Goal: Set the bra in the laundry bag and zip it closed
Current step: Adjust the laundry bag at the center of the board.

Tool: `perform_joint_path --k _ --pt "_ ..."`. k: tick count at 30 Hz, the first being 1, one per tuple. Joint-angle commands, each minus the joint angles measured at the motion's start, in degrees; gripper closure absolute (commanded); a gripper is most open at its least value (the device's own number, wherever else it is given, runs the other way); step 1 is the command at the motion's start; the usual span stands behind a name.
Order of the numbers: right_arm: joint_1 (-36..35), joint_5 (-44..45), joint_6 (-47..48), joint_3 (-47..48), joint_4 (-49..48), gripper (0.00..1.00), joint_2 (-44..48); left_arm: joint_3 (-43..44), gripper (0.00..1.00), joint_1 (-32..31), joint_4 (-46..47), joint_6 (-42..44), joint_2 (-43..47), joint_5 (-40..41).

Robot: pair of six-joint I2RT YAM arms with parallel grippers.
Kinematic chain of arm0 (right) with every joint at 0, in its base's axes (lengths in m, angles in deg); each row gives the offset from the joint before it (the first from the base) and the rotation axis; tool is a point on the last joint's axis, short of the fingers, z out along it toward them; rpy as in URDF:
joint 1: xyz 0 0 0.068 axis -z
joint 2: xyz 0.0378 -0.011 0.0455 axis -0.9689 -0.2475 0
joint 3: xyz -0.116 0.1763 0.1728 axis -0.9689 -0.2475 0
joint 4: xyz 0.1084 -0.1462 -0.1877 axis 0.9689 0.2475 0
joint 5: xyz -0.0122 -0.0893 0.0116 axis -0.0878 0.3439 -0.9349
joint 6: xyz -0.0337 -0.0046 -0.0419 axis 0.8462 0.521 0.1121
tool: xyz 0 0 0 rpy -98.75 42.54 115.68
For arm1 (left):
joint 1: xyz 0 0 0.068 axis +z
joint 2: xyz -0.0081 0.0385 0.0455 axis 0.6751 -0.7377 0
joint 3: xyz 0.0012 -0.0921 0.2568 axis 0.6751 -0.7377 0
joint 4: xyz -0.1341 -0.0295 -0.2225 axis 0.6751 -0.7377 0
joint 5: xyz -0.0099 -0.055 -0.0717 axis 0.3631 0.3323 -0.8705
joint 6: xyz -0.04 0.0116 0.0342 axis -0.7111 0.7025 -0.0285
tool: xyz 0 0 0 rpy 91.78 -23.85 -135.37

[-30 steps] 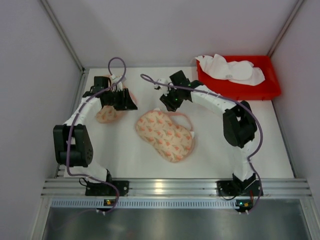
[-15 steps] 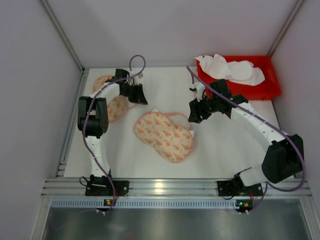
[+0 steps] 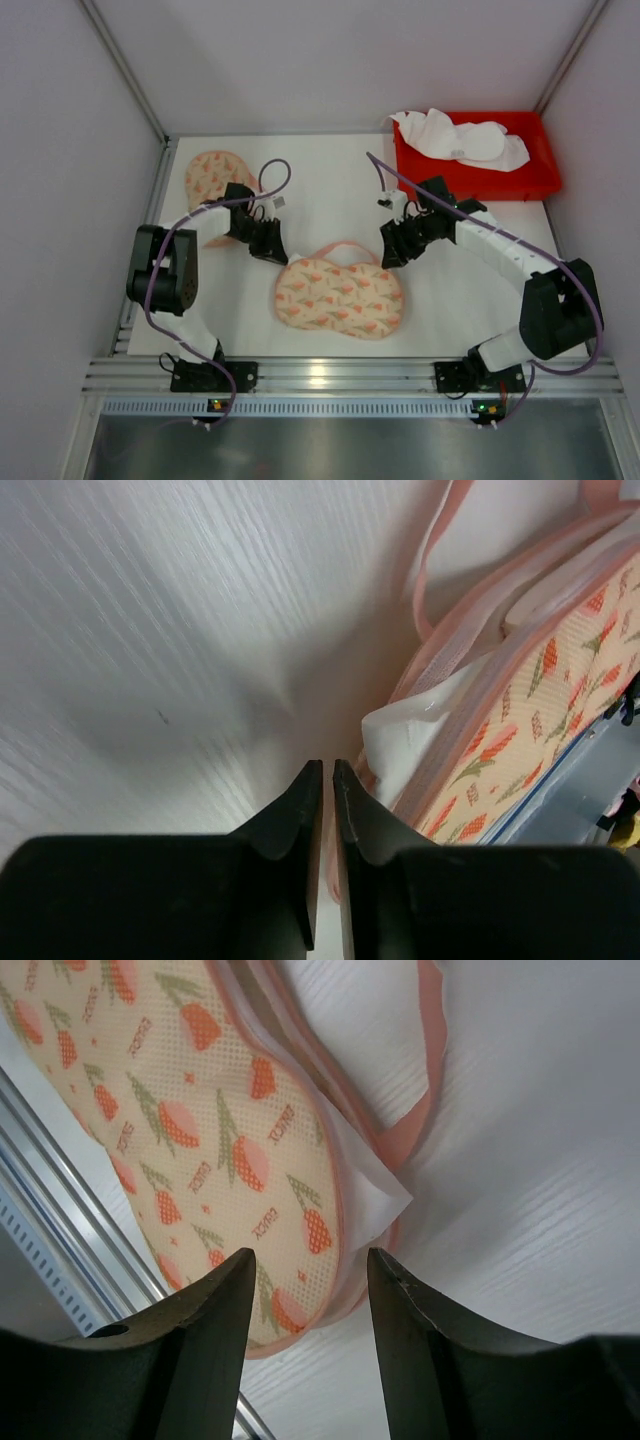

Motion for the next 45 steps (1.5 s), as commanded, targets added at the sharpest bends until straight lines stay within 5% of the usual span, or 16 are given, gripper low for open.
perform_joint_path --k 1,5,17,26,32,37,45 --pt "0.7 -1.1 0.0 0.6 -2.1 0.51 -1.6 -2.1 0.83 0.1 -0.2 -0.7 7.7 -1.8" --pt "0.7 -2.4 2.0 3.9 -3.0 0.51 -7.1 -1.9 0.71 1.0 -0.2 -1.1 12.8 -5.5" --pt "0.5 -8.6 8.7 9.6 2.5 0.57 -16.1 2.6 0.65 1.5 -0.2 1.6 13.5 -11.2" --pt "0.1 -8.8 9.6 15.9 2.1 1.0 -24.7 4.0 0.58 0.9 3.5 2.9 9.4 -17.0" --pt "0.1 -9.4 6.6 19.7 -0.7 0.99 -27.6 5.5 0.56 -2.9 3.5 3.6 4.3 -16.8" --pt "0.2 -9.2 4.8 19.3 -0.5 0.7 -23.0 8.8 0.55 -6.7 3.4 4.7 -0.3 -15.9" --pt "4.8 -9.9 2.2 15.3 1.1 0.56 -14.5 11.6 0.56 -12.9 3.5 7.8 -4.6 -13.7"
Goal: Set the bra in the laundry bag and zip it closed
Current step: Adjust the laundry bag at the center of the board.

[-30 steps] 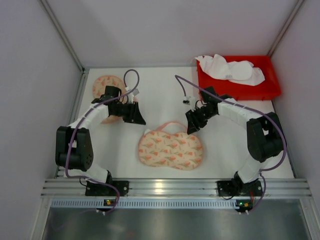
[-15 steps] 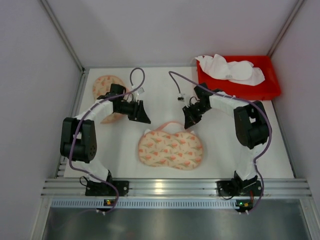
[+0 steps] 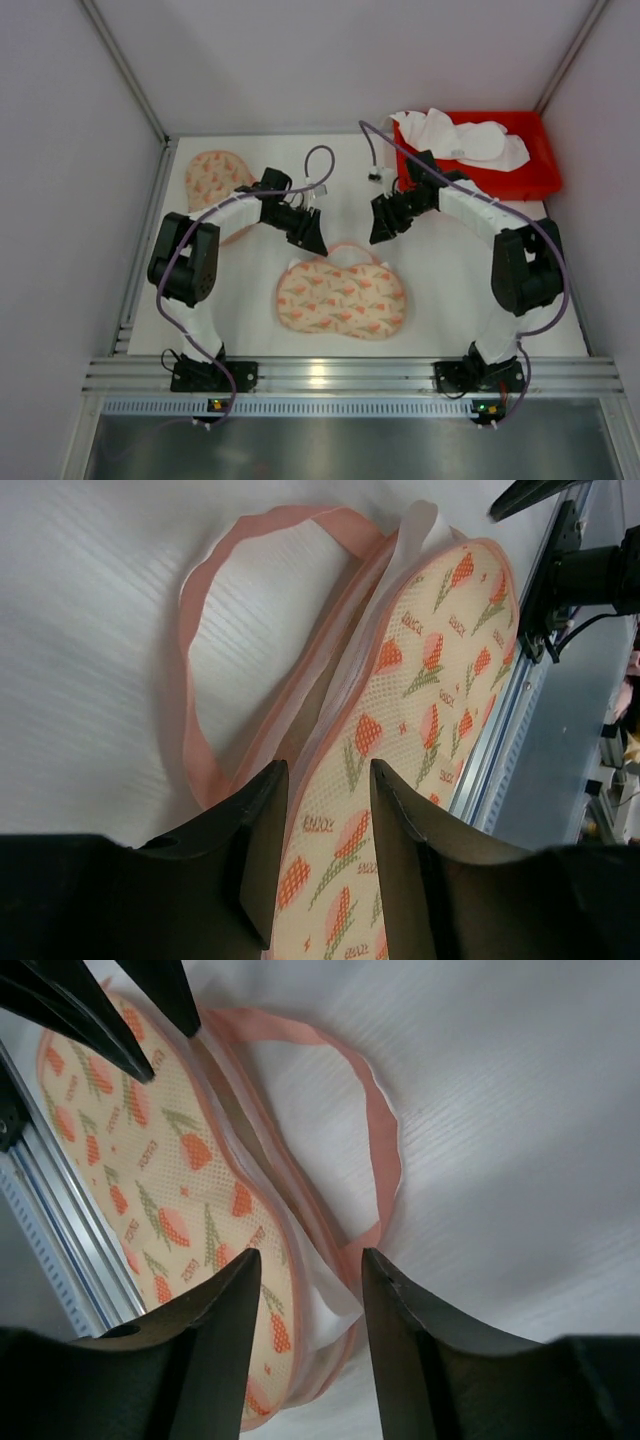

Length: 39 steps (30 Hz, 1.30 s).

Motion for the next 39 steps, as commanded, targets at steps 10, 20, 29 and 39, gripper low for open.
perform_joint_path --k 10,20,29,39 --pt "10.6 -5.1 -3.8 -7.5 2.1 0.46 15.2 3.0 0.56 -7.2 1.6 10.9 -2.4 12.4" --pt "11.1 -5.6 -5.1 -12.7 1.8 0.46 18.6 6.7 0.82 -8.0 -7.3 22.4 -3.9 8.8" --pt "11.8 -5.7 -4.9 -12.4 2.3 0.45 18.6 5.9 0.63 -8.3 -8.3 22.5 -4.3 7.4" --pt "11.8 -5.7 -4.4 -13.1 2.6 0.45 18.6 6.5 0.63 -8.7 -8.3 22.1 -4.1 3.6"
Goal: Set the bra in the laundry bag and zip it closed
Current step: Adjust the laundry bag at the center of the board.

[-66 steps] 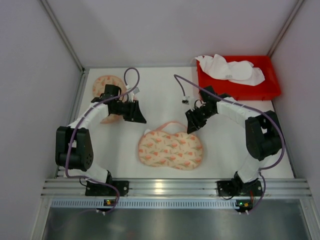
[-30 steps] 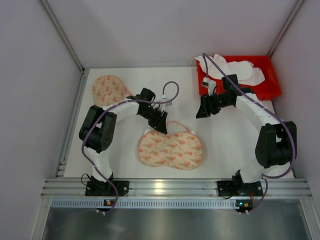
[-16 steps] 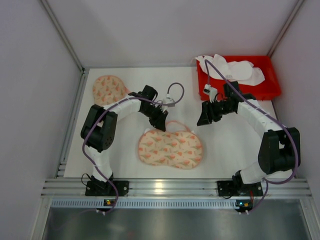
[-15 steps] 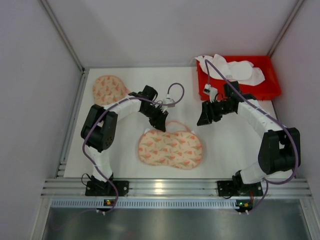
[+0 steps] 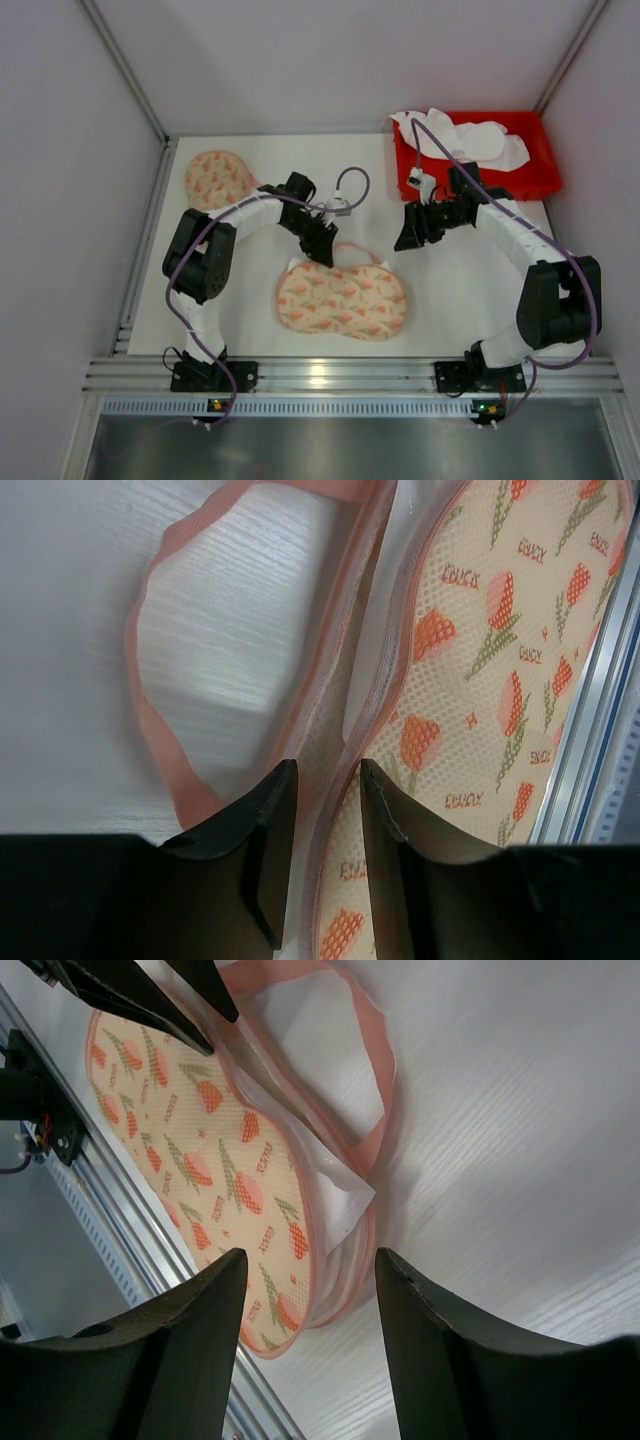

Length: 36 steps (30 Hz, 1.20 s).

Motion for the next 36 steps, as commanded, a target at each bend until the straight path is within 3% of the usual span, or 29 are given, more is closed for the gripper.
perform_joint_path --k 1,9,26,30,36 --pt "0.7 -1.2 0.5 -0.3 0.7 0.44 2.1 1.2 0.62 -0.6 -0.8 1.1 0.2 -4.7" --pt "0.7 -1.3 0.7 -0.6 0.9 0.44 1.8 1.3 0.53 -1.3 -0.8 0.3 -0.6 -3.6" --pt "0.7 -0.6 1.2 -1.5 1.2 0.43 2.1 6.1 0.45 -1.8 -0.8 -0.8 -1.9 -3.4" --pt "1.9 -1.0 0.3 -1.2 0.8 0.35 2.5 6.6 0.45 -2.6 -0.8 -0.9 -2.8 -3.4" --pt "4.3 -1.6 0.0 -0.6 1.4 0.31 2.9 6.0 0.45 -6.0 -0.8 1.3 -3.7 -1.1"
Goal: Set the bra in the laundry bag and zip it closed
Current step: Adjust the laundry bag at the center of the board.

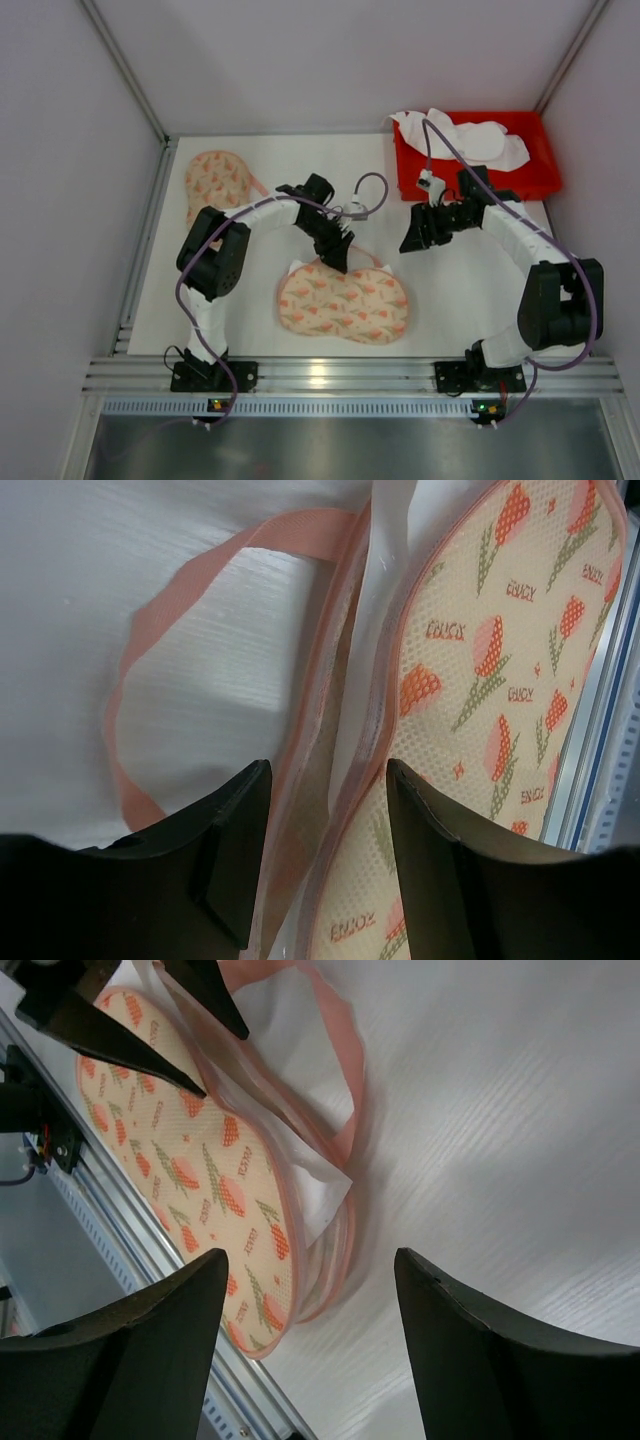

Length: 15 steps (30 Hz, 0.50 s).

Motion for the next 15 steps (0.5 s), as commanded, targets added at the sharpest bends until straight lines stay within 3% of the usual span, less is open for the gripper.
perform_joint_path --k 1,6,13,14,15 --pt "1.8 -1.6 0.2 1.2 0.5 0.31 2.7 1.1 0.45 -2.2 0.0 2.3 -0.5 0.0" --pt "2.9 -1.7 1.1 0.9 1.4 0.31 3.0 0.7 0.49 -2.4 -0.3 4.0 -0.9 1.1" --pt "3.3 -1.7 1.3 0.8 1.4 0.31 3.0 2.0 0.89 -2.4 -5.5 7.0 -0.2 -0.4" --pt "3.3 -1.7 1.3 0.8 1.4 0.31 2.9 2.0 1.0 -2.4 -5.6 6.9 -0.1 -0.3" --pt "3.4 -1.6 1.3 0.8 1.4 0.31 3.0 2.0 1.0 -2.1 -5.7 6.0 0.4 0.2"
